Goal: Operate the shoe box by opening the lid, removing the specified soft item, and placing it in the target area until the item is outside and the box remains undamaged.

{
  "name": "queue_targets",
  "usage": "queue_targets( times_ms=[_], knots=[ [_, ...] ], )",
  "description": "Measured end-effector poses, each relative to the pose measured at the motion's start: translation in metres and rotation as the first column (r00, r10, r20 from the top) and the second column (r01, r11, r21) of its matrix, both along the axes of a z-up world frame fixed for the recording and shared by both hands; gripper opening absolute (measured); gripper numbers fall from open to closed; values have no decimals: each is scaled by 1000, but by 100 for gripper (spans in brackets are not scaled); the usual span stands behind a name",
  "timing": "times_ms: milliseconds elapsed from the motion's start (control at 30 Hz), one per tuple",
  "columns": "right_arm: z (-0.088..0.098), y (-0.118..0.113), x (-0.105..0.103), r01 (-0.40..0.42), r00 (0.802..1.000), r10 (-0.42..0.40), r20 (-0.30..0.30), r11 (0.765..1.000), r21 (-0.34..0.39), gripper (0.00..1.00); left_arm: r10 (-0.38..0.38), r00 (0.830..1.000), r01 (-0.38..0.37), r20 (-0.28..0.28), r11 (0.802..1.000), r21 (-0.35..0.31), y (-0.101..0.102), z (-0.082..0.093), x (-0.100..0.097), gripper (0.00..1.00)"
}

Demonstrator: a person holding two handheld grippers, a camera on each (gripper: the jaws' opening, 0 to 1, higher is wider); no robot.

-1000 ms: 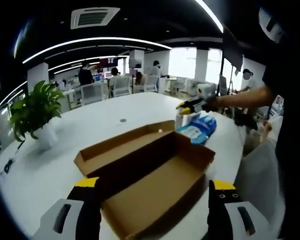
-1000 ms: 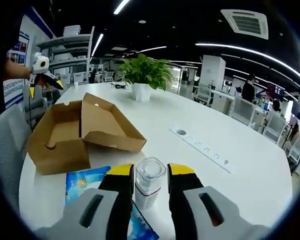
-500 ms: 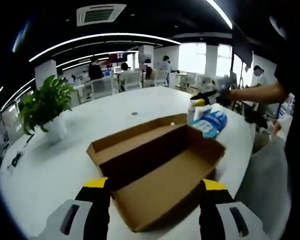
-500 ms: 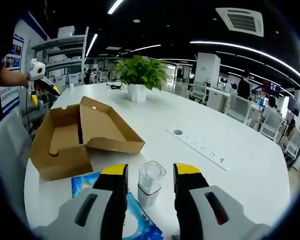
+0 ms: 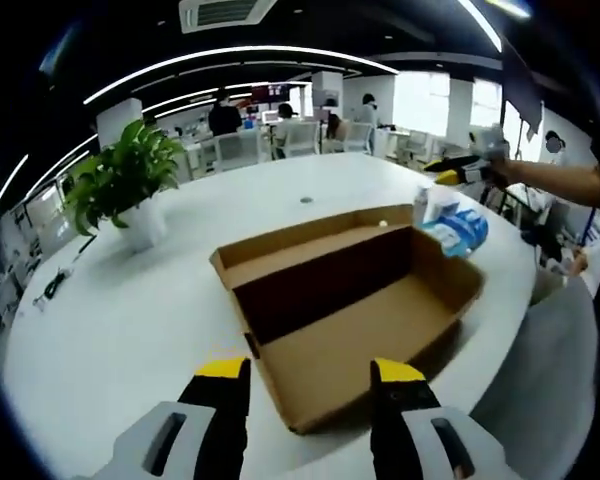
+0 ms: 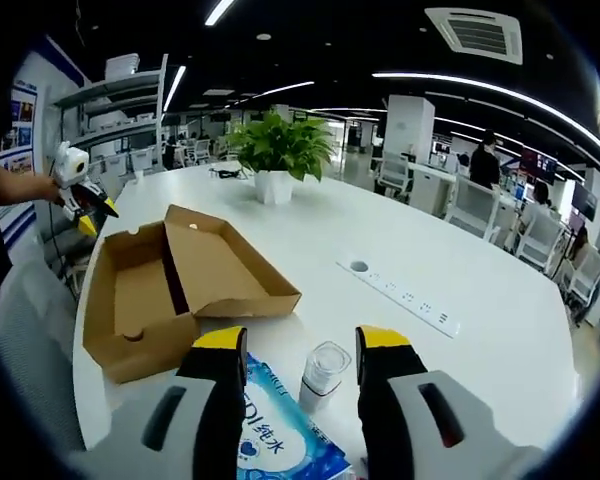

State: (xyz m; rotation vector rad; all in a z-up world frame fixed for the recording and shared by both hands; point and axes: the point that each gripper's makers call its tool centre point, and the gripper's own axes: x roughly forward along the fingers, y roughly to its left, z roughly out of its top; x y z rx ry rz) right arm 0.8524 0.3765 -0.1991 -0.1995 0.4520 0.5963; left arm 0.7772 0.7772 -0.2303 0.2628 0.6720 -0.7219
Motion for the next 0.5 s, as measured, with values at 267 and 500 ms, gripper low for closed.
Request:
queue_targets(
  times_ms=[267, 500],
  knots=[
    [5, 14, -1, 17, 996, -18, -82, 1000, -10, 39, 68, 996, -67, -55, 998, 16, 16, -18, -1, 33],
    [14, 34, 3, 41, 991, -40, -128, 999, 12, 38, 156, 983, -155, -101, 988, 16, 26, -29, 0, 27]
  ],
)
